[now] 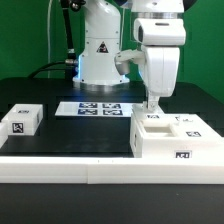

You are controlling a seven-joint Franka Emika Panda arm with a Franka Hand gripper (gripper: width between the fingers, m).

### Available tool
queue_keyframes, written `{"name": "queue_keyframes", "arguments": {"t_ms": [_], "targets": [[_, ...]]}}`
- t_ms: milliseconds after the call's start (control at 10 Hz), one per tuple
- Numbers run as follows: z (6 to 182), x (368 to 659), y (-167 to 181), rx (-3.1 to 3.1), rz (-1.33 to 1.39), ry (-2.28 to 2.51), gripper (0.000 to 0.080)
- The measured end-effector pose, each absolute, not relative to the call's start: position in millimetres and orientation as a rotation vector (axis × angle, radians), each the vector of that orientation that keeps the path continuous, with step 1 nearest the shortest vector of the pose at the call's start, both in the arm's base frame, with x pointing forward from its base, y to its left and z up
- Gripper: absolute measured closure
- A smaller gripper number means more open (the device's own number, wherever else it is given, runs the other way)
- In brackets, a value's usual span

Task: Assemble cabinet

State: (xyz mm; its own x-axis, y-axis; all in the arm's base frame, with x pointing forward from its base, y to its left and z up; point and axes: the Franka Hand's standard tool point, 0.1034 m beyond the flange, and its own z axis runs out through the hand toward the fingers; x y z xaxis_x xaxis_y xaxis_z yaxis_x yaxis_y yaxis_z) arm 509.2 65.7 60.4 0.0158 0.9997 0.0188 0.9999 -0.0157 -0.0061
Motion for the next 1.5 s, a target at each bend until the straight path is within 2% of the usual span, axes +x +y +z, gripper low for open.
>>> {"name": "queue_keyframes", "arguments": {"t_ms": [700,1300,1500], "targets": [[60.2,517,67,-2.222,-0.015,-2.195,0.0729],[59.8,572,65,-2.225,-0.016,-2.179,0.0729],[60.0,577,66,-2.218,-0.019,-2.188,0.0729]]}}
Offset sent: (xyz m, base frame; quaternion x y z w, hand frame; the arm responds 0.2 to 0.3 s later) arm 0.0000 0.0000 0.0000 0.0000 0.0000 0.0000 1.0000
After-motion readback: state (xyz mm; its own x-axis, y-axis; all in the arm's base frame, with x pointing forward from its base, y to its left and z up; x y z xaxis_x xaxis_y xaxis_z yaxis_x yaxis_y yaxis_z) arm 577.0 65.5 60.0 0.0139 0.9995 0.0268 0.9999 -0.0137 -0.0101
